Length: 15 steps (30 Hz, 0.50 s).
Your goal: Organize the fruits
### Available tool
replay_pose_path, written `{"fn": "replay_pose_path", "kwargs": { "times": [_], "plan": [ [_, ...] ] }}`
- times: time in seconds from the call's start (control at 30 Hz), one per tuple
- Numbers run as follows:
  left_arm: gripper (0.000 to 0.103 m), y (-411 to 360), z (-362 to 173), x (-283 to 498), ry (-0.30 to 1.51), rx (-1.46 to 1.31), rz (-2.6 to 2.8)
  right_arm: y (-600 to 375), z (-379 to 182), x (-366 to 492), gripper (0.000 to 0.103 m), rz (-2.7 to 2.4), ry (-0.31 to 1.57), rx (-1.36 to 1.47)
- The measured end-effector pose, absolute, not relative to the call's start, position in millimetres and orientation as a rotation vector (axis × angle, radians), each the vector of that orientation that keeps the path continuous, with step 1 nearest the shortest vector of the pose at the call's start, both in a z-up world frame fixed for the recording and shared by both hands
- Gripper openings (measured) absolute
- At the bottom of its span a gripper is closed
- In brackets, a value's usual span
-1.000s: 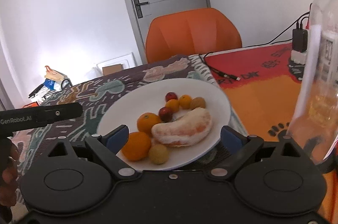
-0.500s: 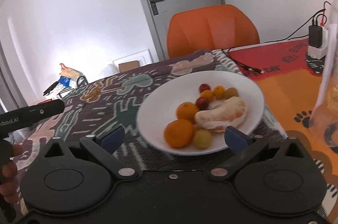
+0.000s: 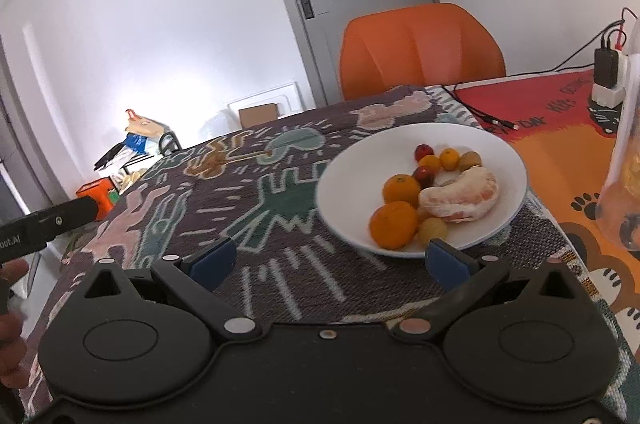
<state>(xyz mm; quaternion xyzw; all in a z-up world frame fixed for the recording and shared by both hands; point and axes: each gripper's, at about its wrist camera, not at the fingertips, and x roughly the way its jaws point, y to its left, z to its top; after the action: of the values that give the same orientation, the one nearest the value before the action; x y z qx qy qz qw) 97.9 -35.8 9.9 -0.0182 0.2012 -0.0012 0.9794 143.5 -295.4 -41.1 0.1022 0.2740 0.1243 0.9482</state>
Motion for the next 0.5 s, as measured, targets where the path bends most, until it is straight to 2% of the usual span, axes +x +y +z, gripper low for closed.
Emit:
{"fn": "replay_pose_path", "kwargs": {
  "times": [0.5],
  "plan": [
    [0.103,-42,17,48,0.47,0.003,0.028,-280,-22,95,0.103,0.322,0.541,0.171]
  ]
}}
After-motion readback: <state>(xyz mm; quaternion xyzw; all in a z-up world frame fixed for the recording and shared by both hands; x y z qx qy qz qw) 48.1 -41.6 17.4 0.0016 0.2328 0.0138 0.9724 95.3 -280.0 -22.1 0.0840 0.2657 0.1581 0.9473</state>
